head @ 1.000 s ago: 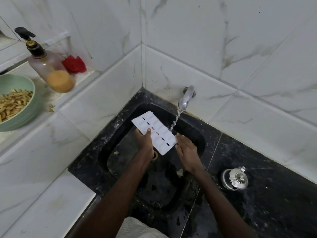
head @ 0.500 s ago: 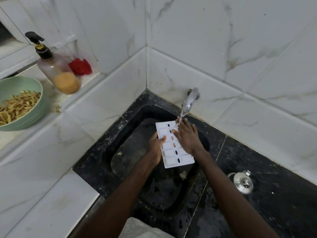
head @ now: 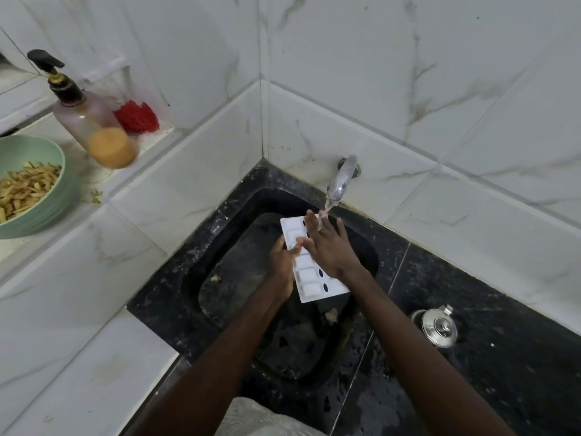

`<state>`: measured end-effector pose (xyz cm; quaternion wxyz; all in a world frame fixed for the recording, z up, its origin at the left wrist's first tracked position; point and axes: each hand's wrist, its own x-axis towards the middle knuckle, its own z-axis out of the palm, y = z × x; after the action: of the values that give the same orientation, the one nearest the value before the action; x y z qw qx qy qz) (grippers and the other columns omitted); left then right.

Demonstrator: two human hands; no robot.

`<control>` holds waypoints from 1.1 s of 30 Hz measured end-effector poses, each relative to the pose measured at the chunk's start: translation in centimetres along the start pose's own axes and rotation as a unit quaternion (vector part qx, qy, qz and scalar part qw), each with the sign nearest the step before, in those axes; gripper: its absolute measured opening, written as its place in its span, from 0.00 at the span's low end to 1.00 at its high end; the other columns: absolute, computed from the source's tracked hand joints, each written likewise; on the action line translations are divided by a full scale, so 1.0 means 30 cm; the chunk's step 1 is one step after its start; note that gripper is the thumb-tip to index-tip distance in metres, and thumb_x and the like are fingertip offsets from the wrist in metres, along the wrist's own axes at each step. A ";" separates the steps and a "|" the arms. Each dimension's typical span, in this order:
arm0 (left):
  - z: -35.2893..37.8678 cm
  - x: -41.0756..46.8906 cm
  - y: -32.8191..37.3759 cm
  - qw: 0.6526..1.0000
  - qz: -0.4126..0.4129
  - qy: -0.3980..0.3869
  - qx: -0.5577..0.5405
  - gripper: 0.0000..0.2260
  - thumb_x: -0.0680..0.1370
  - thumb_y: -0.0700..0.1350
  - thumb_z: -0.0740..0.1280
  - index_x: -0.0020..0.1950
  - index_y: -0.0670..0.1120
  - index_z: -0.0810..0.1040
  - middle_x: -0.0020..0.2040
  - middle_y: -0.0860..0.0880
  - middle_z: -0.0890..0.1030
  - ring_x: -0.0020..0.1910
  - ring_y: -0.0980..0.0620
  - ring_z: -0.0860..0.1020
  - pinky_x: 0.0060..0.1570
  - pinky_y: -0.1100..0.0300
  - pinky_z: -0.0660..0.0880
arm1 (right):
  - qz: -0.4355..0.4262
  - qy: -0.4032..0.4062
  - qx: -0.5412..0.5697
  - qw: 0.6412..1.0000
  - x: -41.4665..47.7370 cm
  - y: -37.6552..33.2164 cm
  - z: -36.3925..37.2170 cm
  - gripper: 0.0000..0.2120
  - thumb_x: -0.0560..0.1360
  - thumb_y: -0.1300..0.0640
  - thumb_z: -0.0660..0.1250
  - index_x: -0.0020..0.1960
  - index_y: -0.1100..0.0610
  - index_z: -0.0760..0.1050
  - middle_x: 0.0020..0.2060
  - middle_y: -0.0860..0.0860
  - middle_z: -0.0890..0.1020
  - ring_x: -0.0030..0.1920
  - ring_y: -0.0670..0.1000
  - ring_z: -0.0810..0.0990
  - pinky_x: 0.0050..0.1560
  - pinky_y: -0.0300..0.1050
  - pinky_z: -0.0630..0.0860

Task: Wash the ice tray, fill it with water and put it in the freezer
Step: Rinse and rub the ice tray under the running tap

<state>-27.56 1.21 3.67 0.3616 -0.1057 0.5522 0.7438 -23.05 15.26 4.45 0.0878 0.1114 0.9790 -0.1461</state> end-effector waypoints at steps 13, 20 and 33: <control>-0.042 0.004 0.043 0.999 -0.003 0.037 -0.028 0.16 0.83 0.32 0.63 0.70 0.43 0.77 0.61 0.39 0.85 0.49 0.42 0.86 0.40 0.49 0.84 | -0.016 0.014 0.006 1.000 -0.041 -0.024 0.059 0.39 0.81 0.31 0.32 0.84 0.52 0.39 0.84 0.47 0.42 0.83 0.47 0.38 0.82 0.63 0.42; -0.021 -0.019 0.017 0.999 -0.002 0.003 -0.032 0.15 0.83 0.32 0.63 0.69 0.41 0.77 0.60 0.38 0.85 0.49 0.40 0.86 0.42 0.47 0.85 | 0.038 0.031 0.020 0.999 -0.002 -0.046 0.024 0.43 0.79 0.30 0.33 0.85 0.56 0.41 0.84 0.52 0.45 0.84 0.52 0.41 0.81 0.61 0.37; -0.022 -0.006 0.009 0.999 0.003 0.036 -0.031 0.17 0.82 0.32 0.64 0.71 0.42 0.76 0.59 0.41 0.86 0.50 0.43 0.86 0.47 0.46 0.84 | 0.033 0.025 0.016 0.999 -0.054 -0.050 0.031 0.43 0.78 0.28 0.31 0.84 0.53 0.39 0.83 0.48 0.43 0.83 0.51 0.39 0.82 0.60 0.37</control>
<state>-27.76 0.50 3.72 0.3362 -0.1420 0.5414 0.7575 -21.74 13.25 4.29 0.0659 0.1483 0.9743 -0.1560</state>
